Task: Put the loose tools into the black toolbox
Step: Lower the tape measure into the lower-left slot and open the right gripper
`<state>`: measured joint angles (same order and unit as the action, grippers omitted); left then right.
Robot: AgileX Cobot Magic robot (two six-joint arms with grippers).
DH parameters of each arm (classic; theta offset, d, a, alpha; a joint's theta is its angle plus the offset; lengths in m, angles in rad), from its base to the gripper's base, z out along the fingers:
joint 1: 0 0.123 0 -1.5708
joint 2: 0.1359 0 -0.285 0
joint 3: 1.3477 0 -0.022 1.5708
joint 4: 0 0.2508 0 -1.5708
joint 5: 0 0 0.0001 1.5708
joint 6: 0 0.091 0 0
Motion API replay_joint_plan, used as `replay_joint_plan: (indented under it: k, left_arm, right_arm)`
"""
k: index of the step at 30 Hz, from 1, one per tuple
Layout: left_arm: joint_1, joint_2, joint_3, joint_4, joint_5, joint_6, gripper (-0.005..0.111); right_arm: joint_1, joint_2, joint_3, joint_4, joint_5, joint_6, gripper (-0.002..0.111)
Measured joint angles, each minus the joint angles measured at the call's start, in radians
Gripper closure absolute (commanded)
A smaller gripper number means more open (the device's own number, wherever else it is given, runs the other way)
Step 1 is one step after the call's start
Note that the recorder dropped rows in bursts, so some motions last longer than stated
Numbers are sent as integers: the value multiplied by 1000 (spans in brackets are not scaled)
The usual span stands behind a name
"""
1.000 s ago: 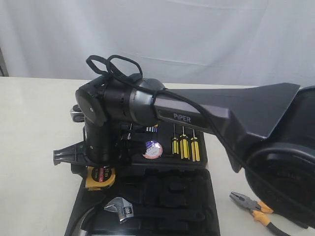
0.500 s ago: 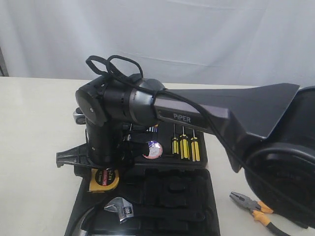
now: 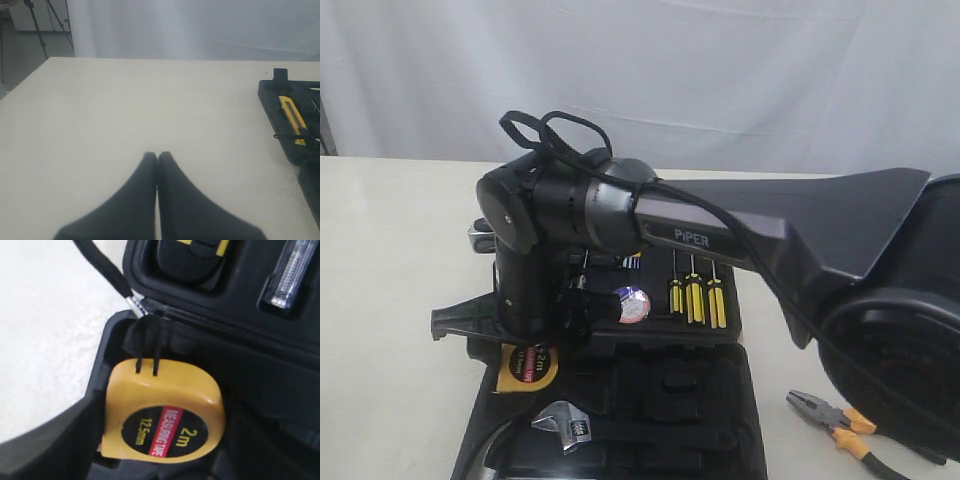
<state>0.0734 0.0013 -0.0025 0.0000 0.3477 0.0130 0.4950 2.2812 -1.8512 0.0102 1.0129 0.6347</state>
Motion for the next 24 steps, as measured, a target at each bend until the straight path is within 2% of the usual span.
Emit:
replay_joint_plan:
  k: [12, 19, 24]
  left_arm:
    - [0, 0, 0, 0, 0, 0, 107]
    - [0, 0, 0, 0, 0, 0, 107]
    - [0, 0, 0, 0, 0, 0, 107]
  right_arm:
    - [-5, 34, -23, 53, 25, -57, 65]
    - [-5, 34, -23, 53, 25, -62, 37]
    - [-5, 45, -23, 76, 25, -74, 33]
